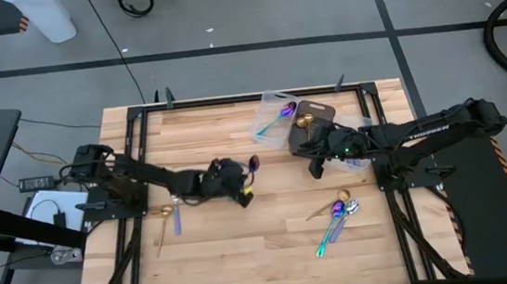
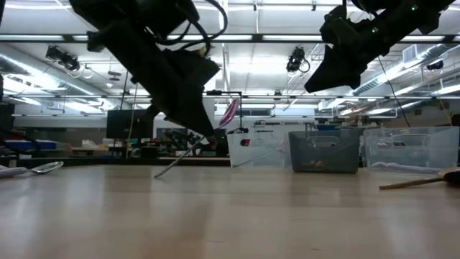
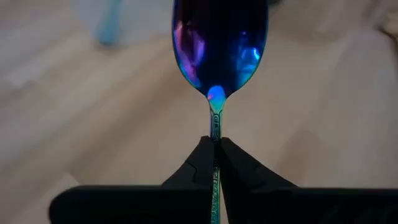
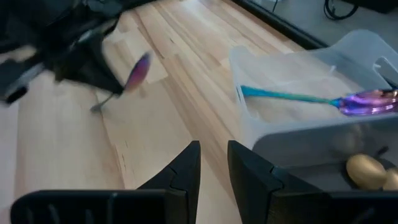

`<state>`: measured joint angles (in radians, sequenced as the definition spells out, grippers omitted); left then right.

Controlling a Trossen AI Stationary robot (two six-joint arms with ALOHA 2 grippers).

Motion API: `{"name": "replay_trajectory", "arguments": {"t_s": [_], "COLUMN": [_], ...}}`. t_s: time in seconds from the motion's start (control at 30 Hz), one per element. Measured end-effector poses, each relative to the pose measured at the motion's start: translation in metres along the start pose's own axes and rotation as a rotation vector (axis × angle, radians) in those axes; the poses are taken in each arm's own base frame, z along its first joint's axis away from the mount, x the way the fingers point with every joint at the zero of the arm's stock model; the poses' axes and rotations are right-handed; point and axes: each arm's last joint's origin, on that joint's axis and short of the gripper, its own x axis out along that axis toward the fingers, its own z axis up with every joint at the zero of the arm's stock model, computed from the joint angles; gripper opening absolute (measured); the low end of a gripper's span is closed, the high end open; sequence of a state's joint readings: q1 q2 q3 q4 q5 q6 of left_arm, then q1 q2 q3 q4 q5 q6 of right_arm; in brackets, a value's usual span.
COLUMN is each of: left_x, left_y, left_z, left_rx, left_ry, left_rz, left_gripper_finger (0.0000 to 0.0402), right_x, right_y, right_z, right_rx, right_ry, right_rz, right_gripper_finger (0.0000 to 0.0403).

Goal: Sort silverware by color (type)
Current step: Put the blue spoon into the left transparent bin

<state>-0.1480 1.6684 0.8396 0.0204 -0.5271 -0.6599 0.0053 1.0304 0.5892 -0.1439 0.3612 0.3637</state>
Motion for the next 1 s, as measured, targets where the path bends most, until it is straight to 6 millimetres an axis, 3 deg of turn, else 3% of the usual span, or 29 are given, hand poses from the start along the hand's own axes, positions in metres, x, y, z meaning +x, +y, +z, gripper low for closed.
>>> {"name": "replay_trajectory", "arguments": {"t_s": [0.53,1.0], "left_x": [0.022,0.022], "left_y": [0.032,0.052], "left_z": [0.046,0.1], "left_rx": [0.065,0.126], "left_ry": [-0.168,-0.59], "left_rz": [-0.031,-0.021], "left_gripper_finger": [0.0016,0.0016], "right_x": [0.003,0.003], "right_y": [0.001,0.002], "right_z": [0.0,0.002], "right_rx": [-0.024,-0.028], "right_ry": [-0.007,-0.028], "right_rz": [-0.002,0.005], "right_gripper_finger": [0.0091,0.0091]}}
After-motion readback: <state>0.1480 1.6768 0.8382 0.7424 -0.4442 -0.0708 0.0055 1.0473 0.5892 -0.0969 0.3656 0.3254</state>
